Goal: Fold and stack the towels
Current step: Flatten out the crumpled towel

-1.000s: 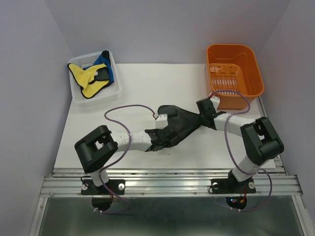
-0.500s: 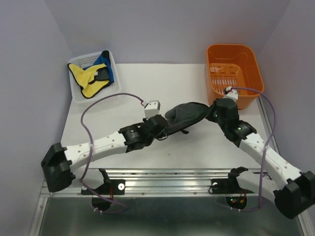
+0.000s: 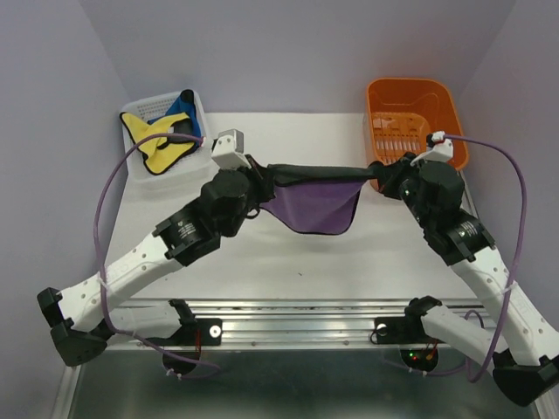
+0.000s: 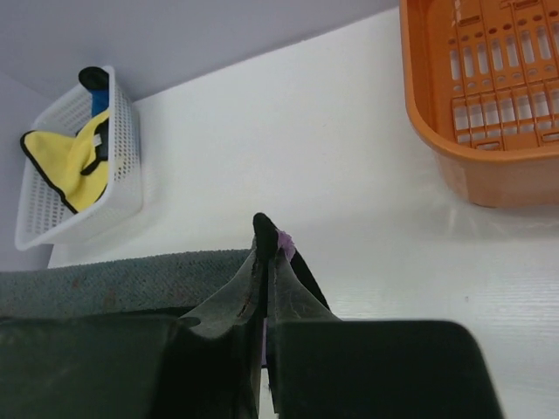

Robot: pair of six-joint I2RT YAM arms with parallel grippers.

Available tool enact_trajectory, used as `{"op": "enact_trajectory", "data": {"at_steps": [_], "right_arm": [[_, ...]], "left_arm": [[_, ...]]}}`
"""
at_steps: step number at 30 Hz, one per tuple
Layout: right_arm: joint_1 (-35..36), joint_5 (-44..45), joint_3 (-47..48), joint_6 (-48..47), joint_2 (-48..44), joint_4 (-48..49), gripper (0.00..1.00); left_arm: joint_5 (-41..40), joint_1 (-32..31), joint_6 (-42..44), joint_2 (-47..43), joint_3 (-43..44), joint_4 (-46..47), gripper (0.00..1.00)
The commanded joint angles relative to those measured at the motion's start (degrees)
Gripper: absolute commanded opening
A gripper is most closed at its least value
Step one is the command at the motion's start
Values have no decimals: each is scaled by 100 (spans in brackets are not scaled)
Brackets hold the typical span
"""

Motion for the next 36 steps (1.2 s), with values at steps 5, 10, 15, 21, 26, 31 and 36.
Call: {"op": "enact_trajectory", "data": {"at_steps": [5, 10, 15, 21, 26, 31, 36], "right_arm": [[-7, 563, 1221, -375, 1768, 299, 1], [-7, 406, 3109, -552, 2999, 132, 1], [-7, 204, 3080, -552, 2958, 105, 1], [-7, -341, 506, -192, 1991, 642, 6], [-7, -956, -1577, 633, 1218, 844, 14], [-7, -1327, -2398, 731, 515, 345, 61], [2, -1001, -2196, 513, 74, -52, 100]], "left_arm": [[1785, 2156, 744, 1354, 1168, 384, 0], [2323, 2640, 1228, 2269, 3082, -220, 0], [2348, 2843, 1150, 2026, 2711, -188, 0], [2821, 2851, 282, 1365, -12, 533, 0], [3481, 2851, -301, 1364, -1878, 779, 5], [3605, 2703, -450, 1189, -2406, 657, 79], [3028, 2684, -503, 847, -2345, 340, 99]]}}
